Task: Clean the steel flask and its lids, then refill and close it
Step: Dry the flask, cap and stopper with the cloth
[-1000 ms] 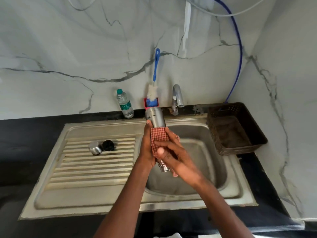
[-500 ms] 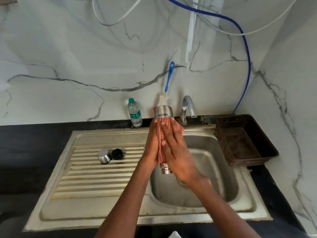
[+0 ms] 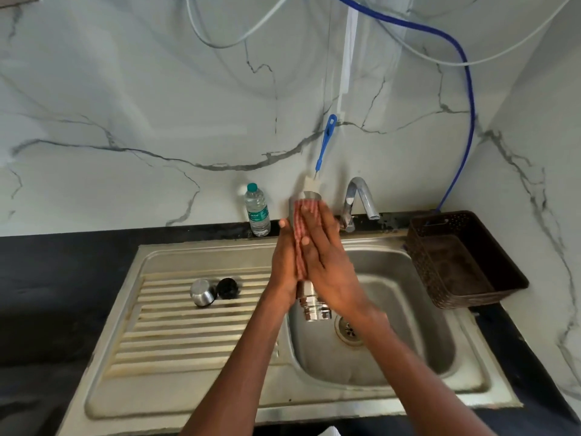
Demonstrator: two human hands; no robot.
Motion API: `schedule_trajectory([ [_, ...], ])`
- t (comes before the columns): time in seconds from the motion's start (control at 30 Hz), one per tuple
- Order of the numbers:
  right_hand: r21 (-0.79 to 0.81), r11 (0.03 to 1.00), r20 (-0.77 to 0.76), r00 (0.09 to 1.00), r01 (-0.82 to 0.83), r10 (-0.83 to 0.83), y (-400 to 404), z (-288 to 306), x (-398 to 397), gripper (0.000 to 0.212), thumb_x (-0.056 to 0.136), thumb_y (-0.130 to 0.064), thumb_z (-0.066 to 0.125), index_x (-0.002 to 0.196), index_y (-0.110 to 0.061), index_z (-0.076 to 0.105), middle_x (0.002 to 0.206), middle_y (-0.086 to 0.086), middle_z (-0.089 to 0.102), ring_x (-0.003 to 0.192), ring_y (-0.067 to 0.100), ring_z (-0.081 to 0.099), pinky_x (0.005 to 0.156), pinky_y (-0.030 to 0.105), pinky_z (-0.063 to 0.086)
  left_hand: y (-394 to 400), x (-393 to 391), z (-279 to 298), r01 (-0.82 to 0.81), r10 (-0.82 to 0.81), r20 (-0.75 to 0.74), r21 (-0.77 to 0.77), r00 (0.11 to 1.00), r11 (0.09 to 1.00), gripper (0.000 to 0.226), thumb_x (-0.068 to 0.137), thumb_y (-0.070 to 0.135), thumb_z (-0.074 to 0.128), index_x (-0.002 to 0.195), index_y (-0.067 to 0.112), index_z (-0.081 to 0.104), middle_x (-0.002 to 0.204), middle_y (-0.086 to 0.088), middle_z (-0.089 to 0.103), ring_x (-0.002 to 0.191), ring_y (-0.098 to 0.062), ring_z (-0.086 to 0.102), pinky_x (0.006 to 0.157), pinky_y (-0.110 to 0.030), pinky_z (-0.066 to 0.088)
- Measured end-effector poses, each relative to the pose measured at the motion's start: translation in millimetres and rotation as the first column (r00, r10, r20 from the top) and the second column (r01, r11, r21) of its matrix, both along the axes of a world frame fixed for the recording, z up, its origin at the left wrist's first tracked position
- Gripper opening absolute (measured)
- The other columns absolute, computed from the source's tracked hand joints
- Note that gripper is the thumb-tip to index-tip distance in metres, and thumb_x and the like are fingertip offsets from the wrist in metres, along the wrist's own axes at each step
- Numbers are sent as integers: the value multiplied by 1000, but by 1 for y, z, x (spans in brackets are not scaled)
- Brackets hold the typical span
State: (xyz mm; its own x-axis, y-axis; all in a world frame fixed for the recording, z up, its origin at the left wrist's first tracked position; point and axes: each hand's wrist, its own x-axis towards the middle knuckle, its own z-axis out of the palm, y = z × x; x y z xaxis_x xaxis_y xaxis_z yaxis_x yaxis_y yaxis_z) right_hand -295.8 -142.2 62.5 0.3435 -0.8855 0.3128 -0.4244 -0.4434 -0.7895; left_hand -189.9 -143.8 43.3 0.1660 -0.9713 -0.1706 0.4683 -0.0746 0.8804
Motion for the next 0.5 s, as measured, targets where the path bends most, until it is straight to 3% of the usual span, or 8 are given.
schedule_trajectory([
  [0.07,58,994,-5,996,-90,90,29,-13,-3,54,113,-37,31,162,-46,13,169,-24,-12,158,6,2,126,44,25,-2,10,3,-12,17,-84,58,996,998,67,110,59,35,128,4,68,113,-21,76,102,-34,76,89,-42,63],
  [0.13,62,996,-22,997,-66,67,41,-23,-3,54,112,-37,32,163,-45,14,169,-25,-12,158,7,4,126,47,26,-7,15,2,-29,34,-56,80,998,996,58,111,54,37,121,7,68,99,-18,77,86,-28,78,74,-38,65],
  [0.2,51,999,-6,1000,-14,14,30,-22,1,54,112,-34,33,163,-42,18,170,-22,-10,159,10,3,126,51,26,-6,11,1,26,-23,-60,62,998,998,54,113,48,35,126,7,67,105,-16,78,93,-27,77,80,-37,64],
  [0.27,-7,998,-23,997,67,-67,4,-11,3,53,112,-34,31,164,-40,18,172,-16,-8,160,14,-4,127,54,20,-3,1,2,82,-83,39,35,996,996,50,115,42,32,139,10,62,122,-12,76,112,-25,74,95,-34,60],
  [0.37,-57,983,-71,981,174,-178,-34,9,-3,55,109,-41,29,163,-38,23,173,-8,0,160,19,-5,128,55,16,-3,-9,2,140,-133,142,-40,981,989,52,114,46,33,153,17,50,142,-9,67,134,-24,62,114,-44,48],
  [0.43,-56,986,-42,987,155,-158,-35,11,-5,54,110,-39,31,163,-39,21,173,-9,-1,160,16,-6,128,56,16,-5,-9,4,129,-119,157,-57,980,990,51,114,46,33,153,18,50,143,-8,67,134,-24,62,113,-44,49],
  [0.5,-59,994,-11,995,94,-95,-14,4,-6,55,113,-31,34,164,-40,16,173,-13,-7,159,11,-10,128,55,16,-4,-6,11,74,-71,112,-21,991,997,46,115,40,32,142,15,60,127,-8,75,118,-22,72,97,-33,59],
])
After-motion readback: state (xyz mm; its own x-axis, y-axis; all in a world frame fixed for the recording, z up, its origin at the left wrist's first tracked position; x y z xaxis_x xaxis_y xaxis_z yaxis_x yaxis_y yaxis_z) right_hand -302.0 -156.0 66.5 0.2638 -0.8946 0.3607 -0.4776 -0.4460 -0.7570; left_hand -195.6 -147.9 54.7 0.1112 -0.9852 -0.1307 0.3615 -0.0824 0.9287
